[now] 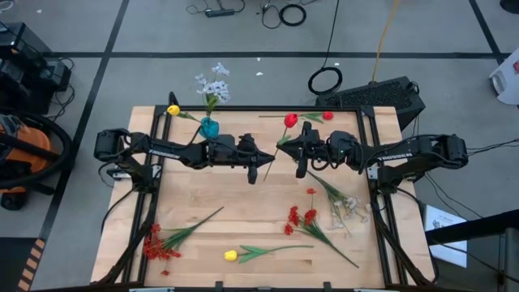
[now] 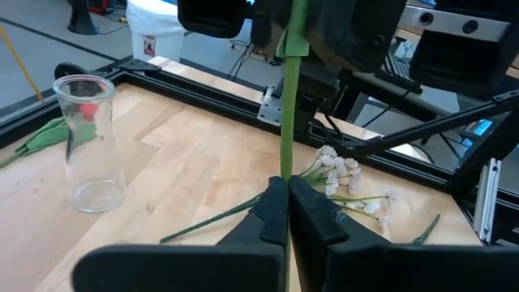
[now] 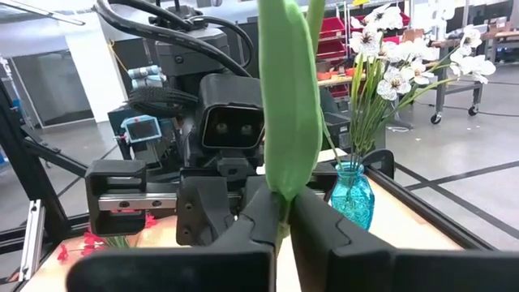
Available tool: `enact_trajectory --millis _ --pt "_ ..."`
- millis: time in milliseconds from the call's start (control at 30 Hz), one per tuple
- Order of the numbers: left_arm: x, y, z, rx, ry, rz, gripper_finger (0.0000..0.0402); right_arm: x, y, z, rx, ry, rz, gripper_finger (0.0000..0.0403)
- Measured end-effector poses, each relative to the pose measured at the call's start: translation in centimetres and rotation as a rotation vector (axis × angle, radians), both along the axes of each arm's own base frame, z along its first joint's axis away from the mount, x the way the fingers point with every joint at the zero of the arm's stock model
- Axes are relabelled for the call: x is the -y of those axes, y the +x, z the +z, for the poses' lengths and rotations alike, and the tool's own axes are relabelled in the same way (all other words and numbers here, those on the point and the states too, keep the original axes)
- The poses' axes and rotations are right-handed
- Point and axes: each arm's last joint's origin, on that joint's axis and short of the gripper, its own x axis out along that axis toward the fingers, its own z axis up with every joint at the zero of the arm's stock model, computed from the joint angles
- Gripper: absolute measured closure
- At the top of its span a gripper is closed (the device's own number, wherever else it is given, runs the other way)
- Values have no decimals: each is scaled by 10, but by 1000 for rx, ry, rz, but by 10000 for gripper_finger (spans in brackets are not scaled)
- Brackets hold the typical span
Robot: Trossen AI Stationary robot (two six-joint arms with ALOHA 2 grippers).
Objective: Sort flowers into vase by color
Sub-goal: Put the left red flower into the transparent vase
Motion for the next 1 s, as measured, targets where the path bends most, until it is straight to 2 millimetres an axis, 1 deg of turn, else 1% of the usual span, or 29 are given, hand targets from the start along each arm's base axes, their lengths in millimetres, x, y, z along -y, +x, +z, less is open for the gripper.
enact_trajectory --millis 100,333,467,533,633,733,833,933,1000 --pt "1 0 0 0 1 -2 371 0 0 0 -1 0 0 390" --pt "4 0 -1 -8 7 -11 317 0 0 -1 -10 2 -1 399" --pt "2 -5 -2 -78 0 -4 294 1 -1 -3 -36 4 -11 399" --pt "-4 -14 4 -117 -5 13 290 3 -3 -2 -49 7 -22 399" --pt "-12 -29 18 -145 -10 50 288 6 -7 0 -69 10 -54 399" --pt "-14 -45 30 -183 -14 61 288 9 -15 6 -75 -8 -131 399" --pt "-11 -62 38 -244 -1 53 288 14 -28 16 -77 -53 -245 399" --pt "-3 -75 34 -367 -2 70 288 21 -44 28 -56 -75 -370 399" --pt "2 -83 24 -432 15 135 288 26 -55 38 -21 -85 -436 399"
